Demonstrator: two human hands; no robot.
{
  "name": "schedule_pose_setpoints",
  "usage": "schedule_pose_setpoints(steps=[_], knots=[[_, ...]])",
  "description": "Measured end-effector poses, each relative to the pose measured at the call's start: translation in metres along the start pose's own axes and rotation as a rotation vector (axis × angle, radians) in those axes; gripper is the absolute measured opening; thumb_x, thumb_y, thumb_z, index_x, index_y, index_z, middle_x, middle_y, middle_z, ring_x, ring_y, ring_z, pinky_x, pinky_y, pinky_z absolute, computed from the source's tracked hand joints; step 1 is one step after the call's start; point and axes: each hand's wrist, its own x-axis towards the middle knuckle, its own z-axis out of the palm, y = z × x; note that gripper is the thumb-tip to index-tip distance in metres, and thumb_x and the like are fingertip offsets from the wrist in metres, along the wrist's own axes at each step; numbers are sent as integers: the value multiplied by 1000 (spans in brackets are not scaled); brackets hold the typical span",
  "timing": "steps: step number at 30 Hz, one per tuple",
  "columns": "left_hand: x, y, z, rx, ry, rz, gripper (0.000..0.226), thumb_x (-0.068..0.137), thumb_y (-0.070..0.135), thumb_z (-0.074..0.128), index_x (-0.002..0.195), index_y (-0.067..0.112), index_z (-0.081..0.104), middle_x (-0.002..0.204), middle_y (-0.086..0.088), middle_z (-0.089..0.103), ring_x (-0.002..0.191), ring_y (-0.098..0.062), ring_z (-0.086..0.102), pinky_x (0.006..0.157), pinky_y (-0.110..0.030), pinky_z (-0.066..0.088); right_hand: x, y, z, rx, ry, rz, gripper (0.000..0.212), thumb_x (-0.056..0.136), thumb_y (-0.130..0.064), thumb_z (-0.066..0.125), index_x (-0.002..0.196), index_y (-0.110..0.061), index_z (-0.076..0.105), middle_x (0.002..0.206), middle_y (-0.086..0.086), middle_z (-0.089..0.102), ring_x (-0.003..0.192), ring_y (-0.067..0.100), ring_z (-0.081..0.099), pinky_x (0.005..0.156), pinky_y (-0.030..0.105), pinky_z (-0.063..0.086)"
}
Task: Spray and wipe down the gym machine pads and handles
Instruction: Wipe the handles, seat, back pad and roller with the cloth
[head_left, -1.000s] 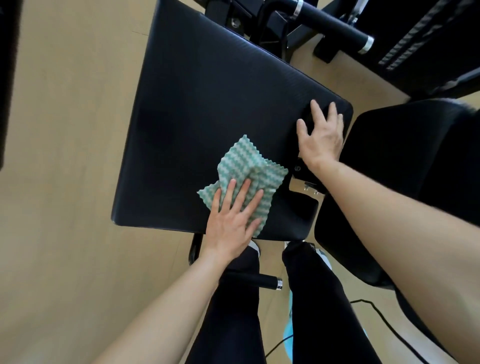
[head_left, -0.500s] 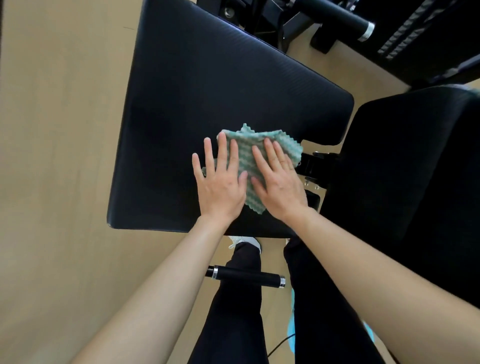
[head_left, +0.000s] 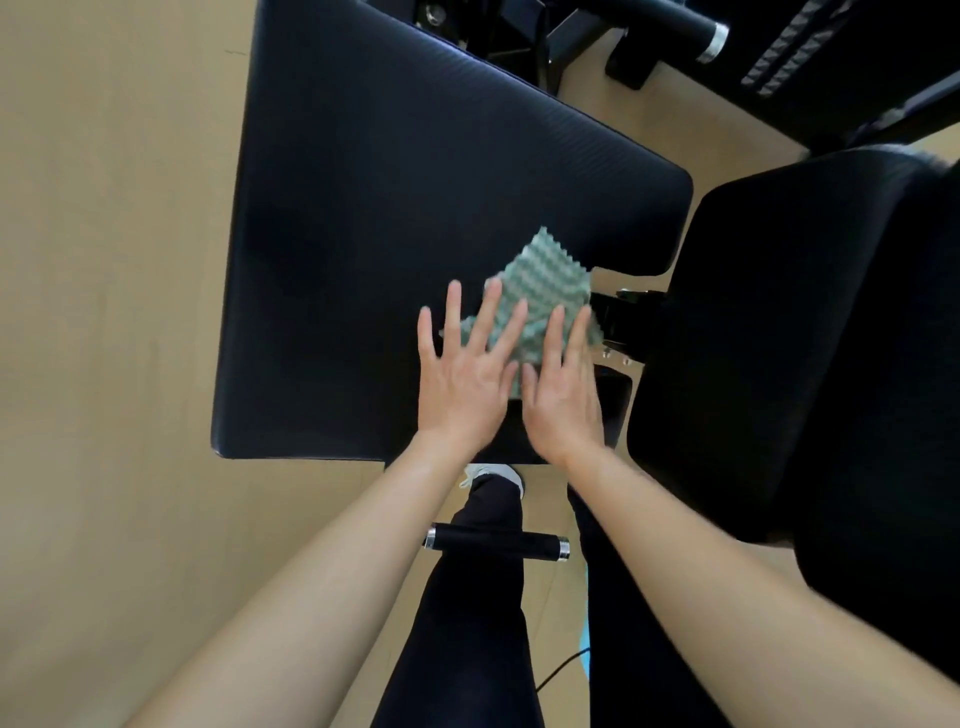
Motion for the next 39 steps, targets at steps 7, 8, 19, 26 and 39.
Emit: schedule_pose_setpoints(steps=[7,8,19,26,39], knots=[[-51,21,25,-2,155,31,58,98,14,63,154,21,49,169,-5,31,153,-37,27,121,-57,28,-6,3,1,152,-22,74,77,107,-40,44,165,-19,-3,170,16,10,157,32,10,128,50,13],[-41,20,24,-26,187,76,55,99,11,62,152,17,51,166,-5,37,151,-34,32,120,-54,32,3,1,-1,206,1,74,78,107,-42,44,165,-20,-4,171,14,10,157,31,13,127,51,18],[-11,11,17,-13,23,149,67,109,39,47,166,21,17,174,-6,9,161,-34,2,129,-55,7,-4,12,9,73,125,-40,71,108,-28,41,166,-24,1,171,13,16,155,30,23,125,54,24],[-97,5,42,6,-64,143,72,107,46,49,166,28,12,175,-2,0,161,-34,-6,129,-55,-3,-86,35,46,-221,54,-41,77,105,-34,52,165,-23,5,173,13,3,159,35,2,128,54,8],[-145,-76,23,144,103,26,76,94,2,64,161,18,34,170,-2,25,158,-38,16,126,-64,9,-80,-42,91,-101,222,-265,68,101,-23,61,161,-23,30,170,15,20,156,48,3,127,60,9]])
